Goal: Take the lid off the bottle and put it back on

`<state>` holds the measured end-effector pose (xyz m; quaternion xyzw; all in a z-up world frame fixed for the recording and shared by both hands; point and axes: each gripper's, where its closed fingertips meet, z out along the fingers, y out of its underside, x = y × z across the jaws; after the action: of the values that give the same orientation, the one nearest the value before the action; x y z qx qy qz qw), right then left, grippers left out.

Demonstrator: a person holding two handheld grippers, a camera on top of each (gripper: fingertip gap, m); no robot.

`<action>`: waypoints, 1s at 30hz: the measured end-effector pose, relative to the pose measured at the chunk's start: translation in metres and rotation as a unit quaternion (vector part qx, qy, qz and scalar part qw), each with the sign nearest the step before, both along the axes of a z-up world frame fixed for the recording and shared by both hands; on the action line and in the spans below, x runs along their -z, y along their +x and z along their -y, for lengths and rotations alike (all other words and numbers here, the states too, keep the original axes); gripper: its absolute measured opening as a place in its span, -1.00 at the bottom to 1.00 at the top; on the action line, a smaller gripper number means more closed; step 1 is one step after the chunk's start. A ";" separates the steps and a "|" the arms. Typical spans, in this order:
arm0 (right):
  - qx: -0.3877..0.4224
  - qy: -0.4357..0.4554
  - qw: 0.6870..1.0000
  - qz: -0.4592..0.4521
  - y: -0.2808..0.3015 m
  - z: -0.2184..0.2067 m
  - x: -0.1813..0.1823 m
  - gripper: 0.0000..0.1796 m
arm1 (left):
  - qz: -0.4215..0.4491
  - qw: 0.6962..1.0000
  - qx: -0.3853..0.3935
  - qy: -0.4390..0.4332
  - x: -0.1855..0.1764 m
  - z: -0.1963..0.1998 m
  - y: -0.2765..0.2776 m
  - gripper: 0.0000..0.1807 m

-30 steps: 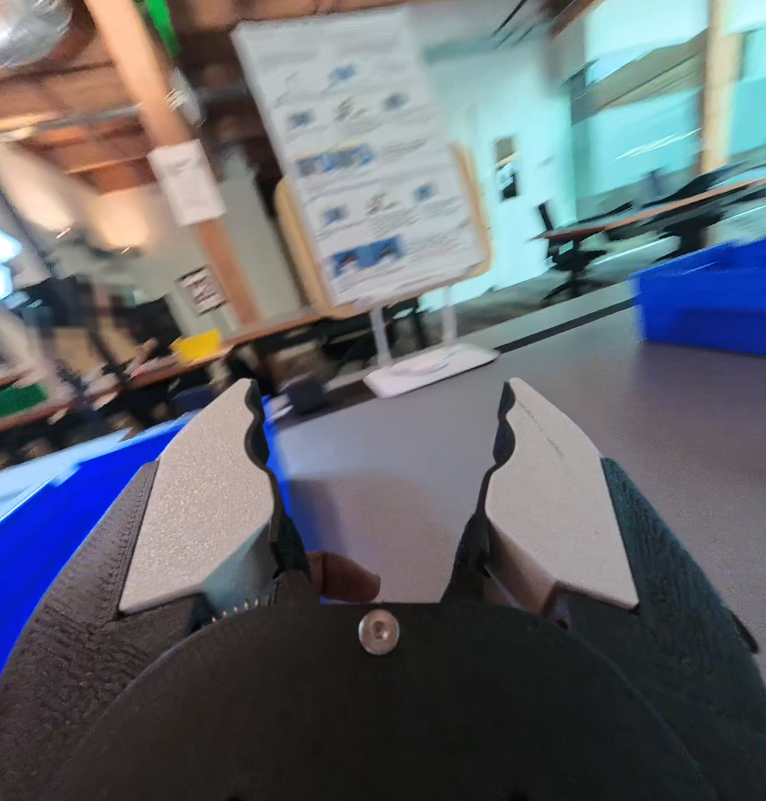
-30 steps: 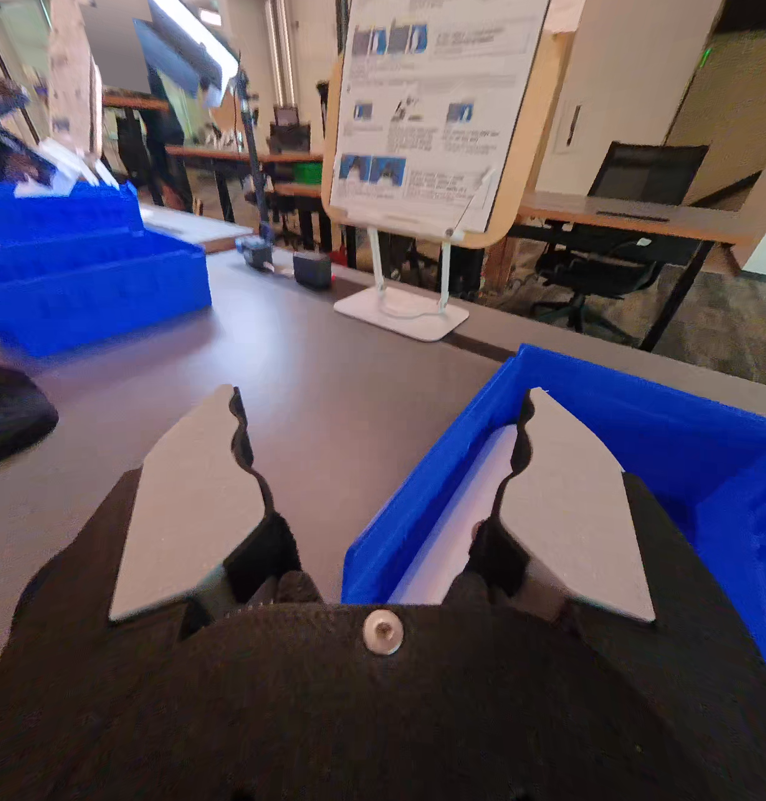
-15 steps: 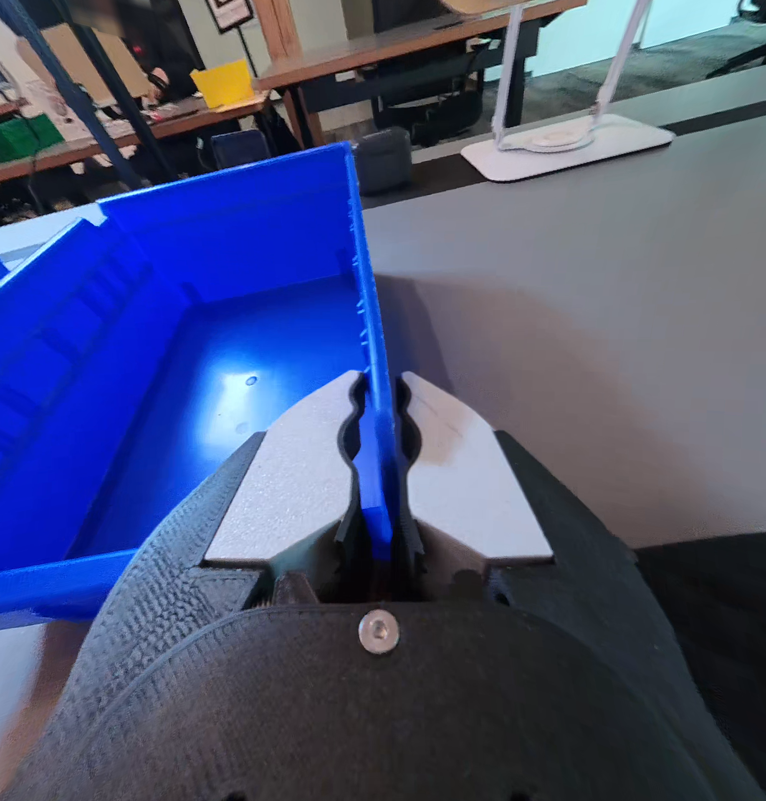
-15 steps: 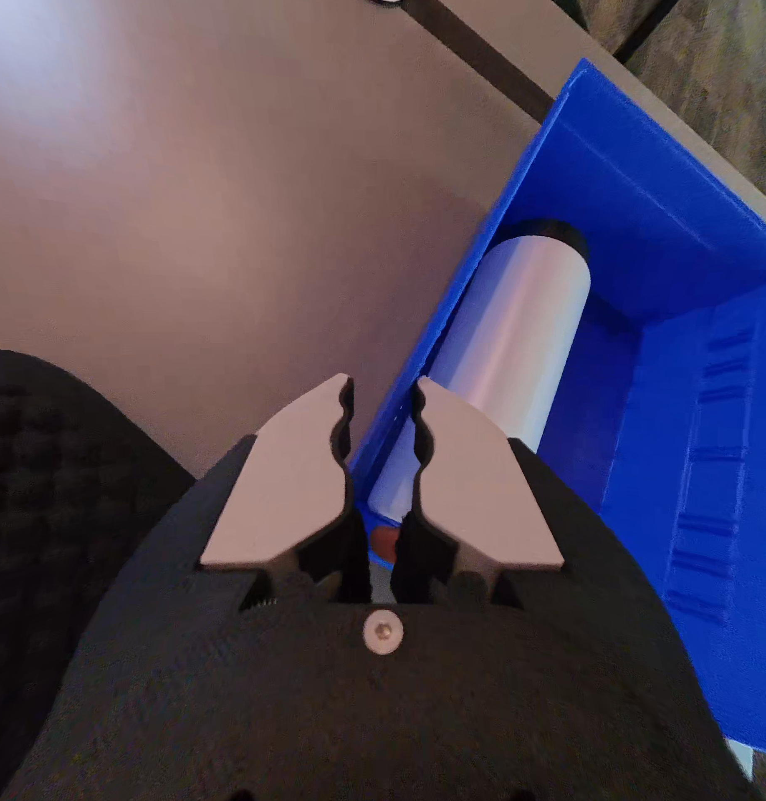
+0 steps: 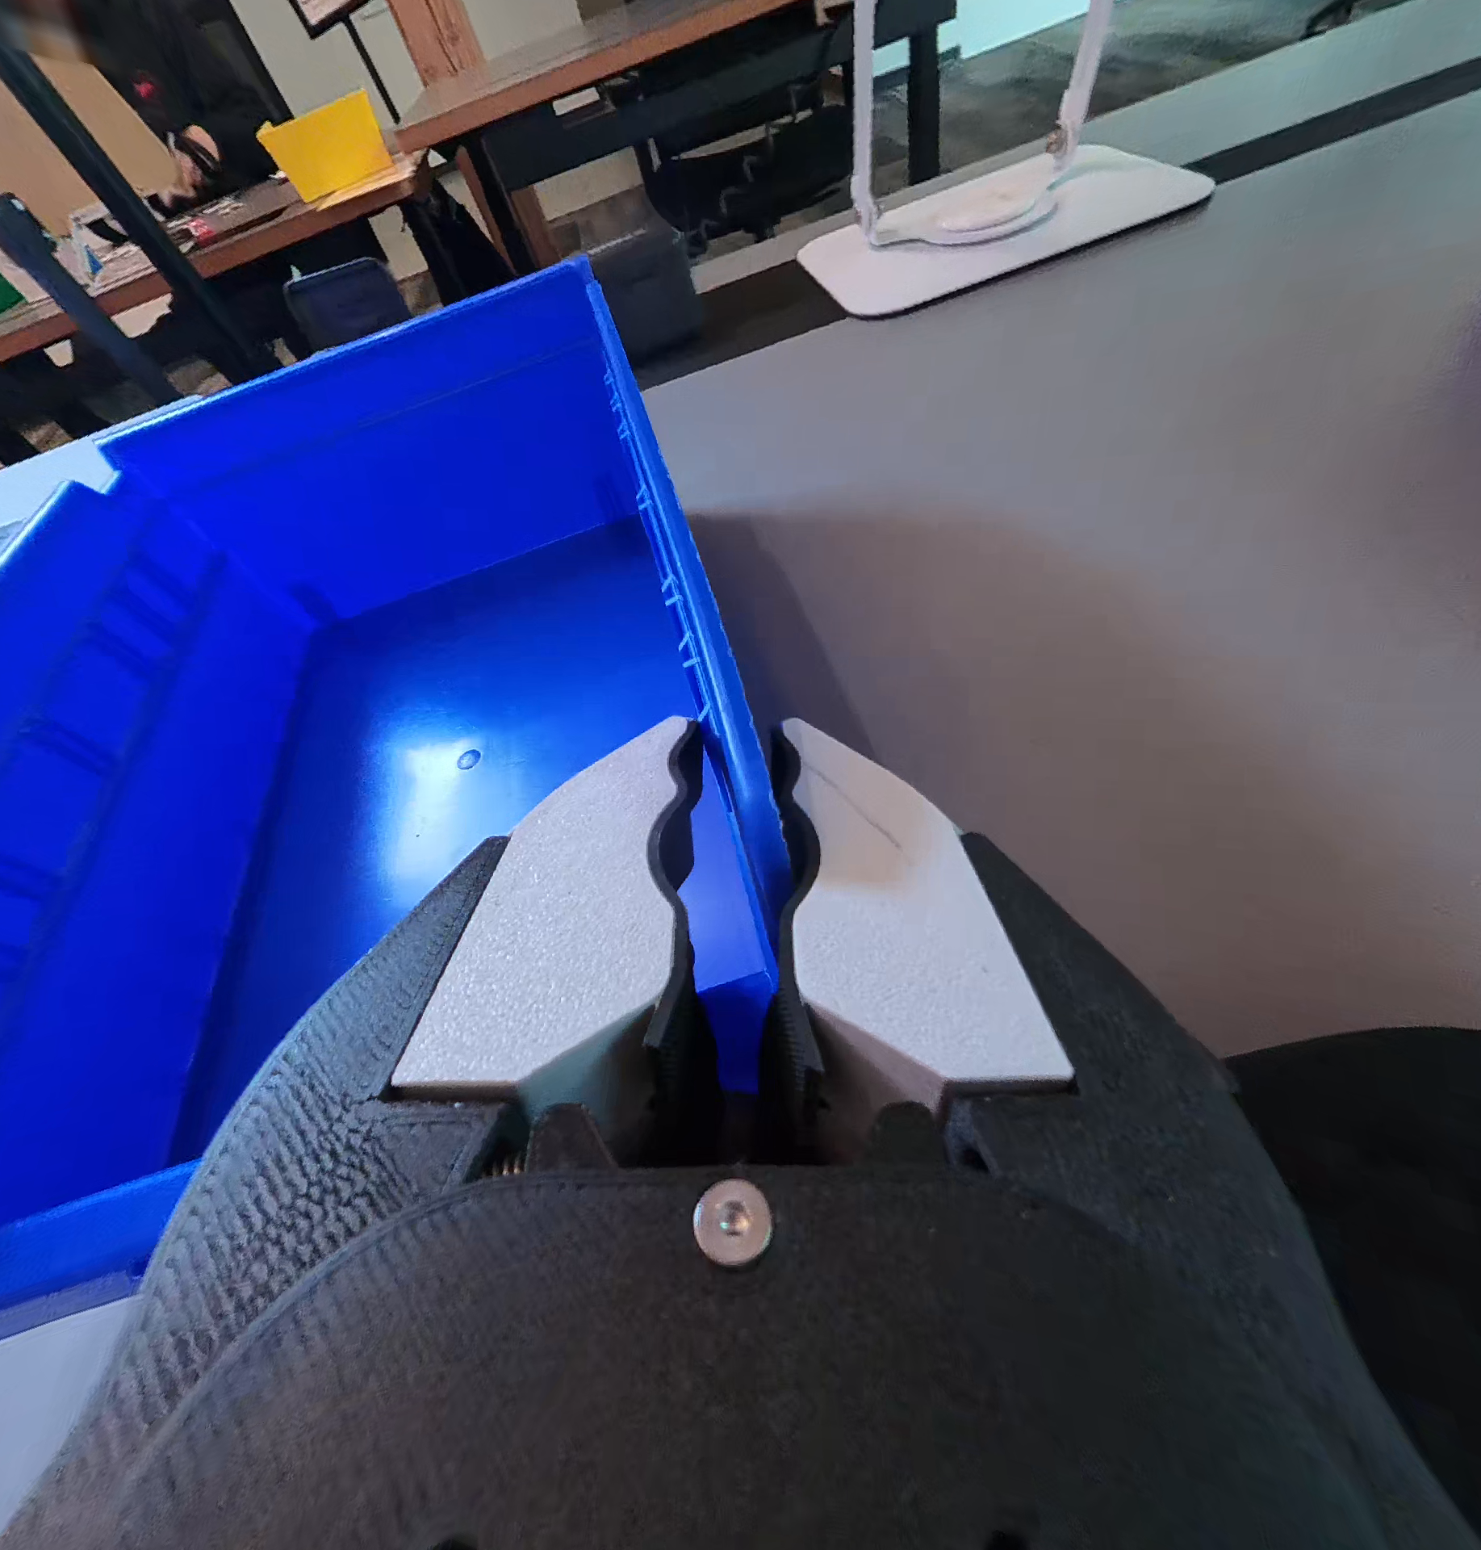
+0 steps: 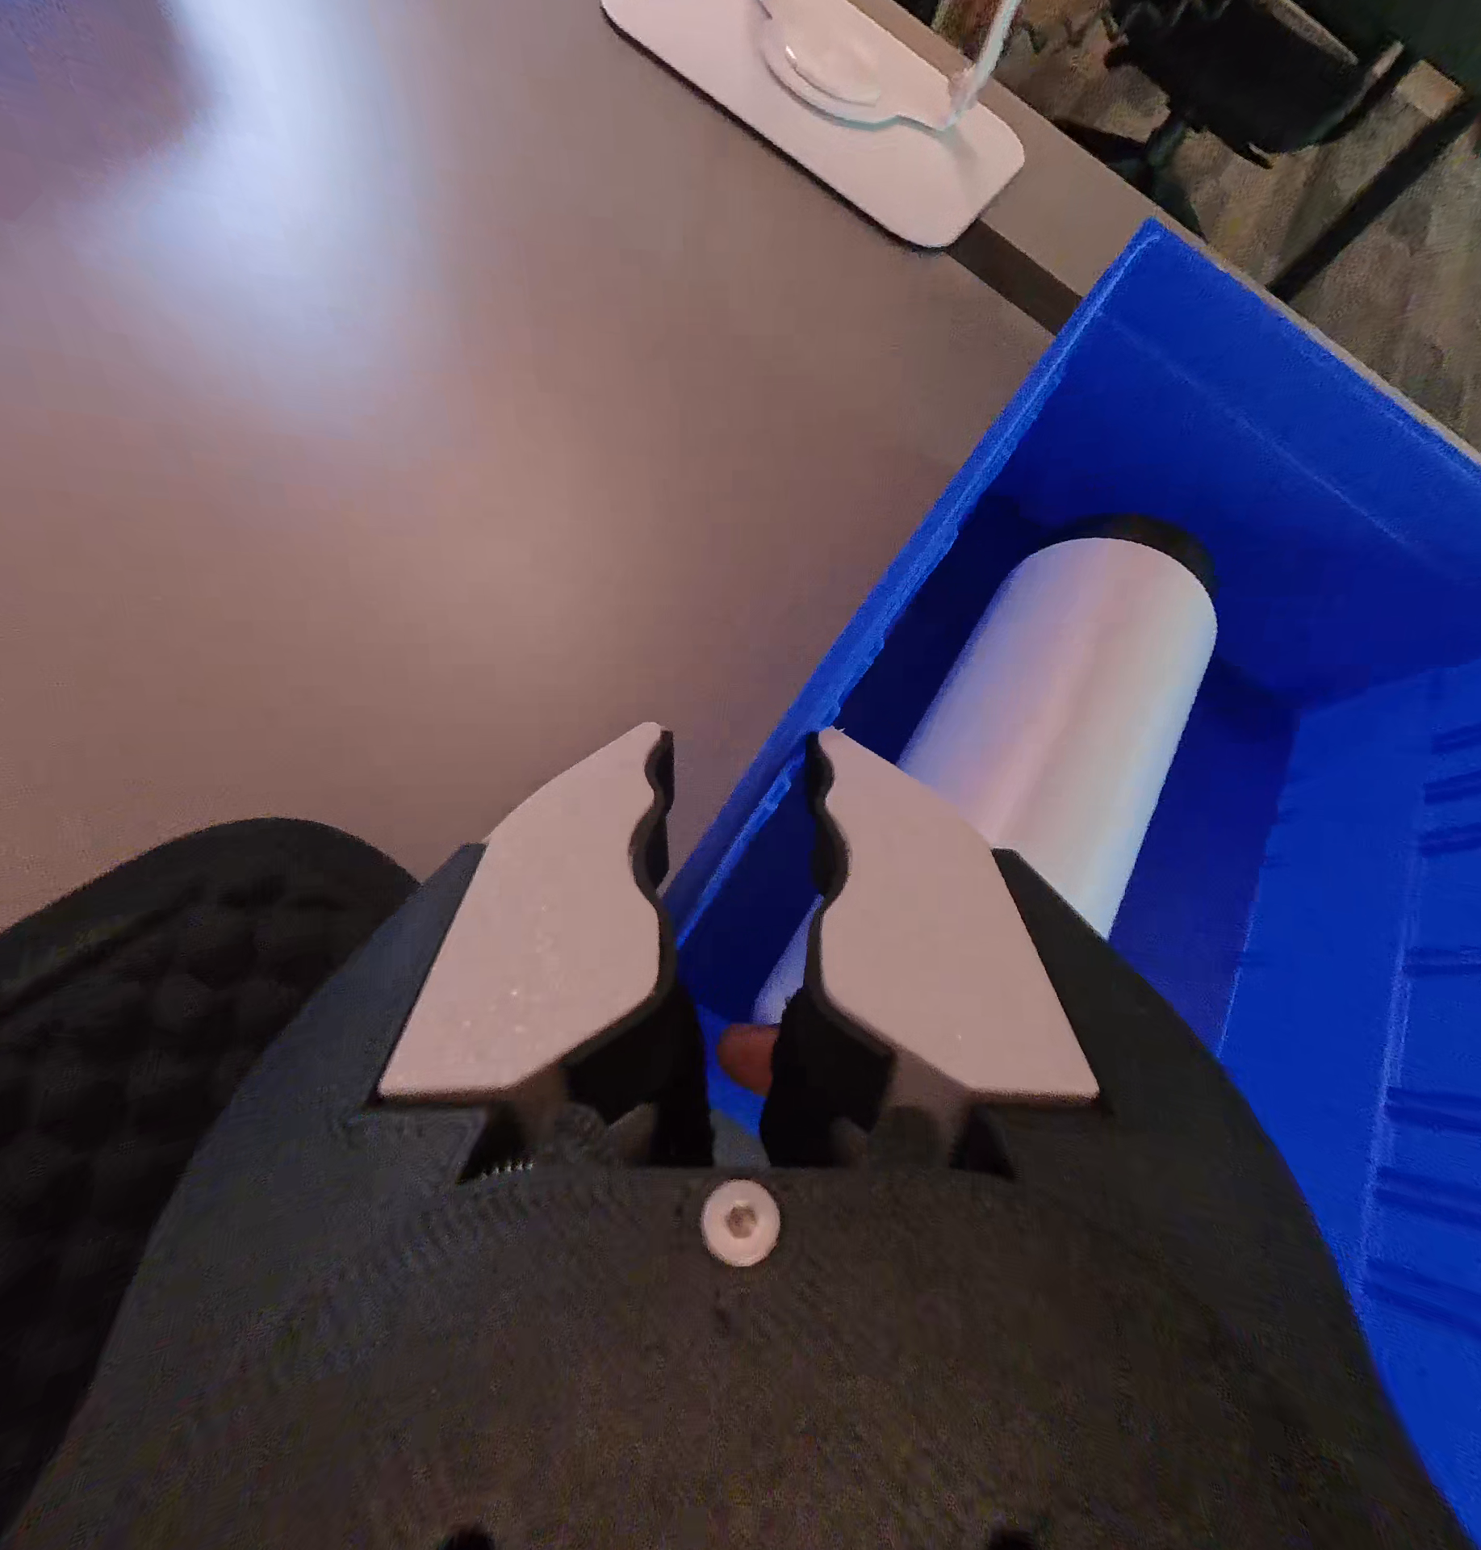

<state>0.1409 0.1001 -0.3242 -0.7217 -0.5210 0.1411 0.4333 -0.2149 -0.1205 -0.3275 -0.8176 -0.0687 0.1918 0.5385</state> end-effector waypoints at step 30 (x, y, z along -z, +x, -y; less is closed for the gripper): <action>-0.270 0.100 0.958 -0.005 -0.233 0.148 0.009 -0.25 | -0.029 0.985 0.042 0.165 -0.045 -0.020 0.044 -0.59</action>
<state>-0.0924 -0.0481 -0.3332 -0.5062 -0.7061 0.2033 0.4516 -0.1711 -0.1006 -0.2824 -0.7141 -0.0492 0.1784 0.6751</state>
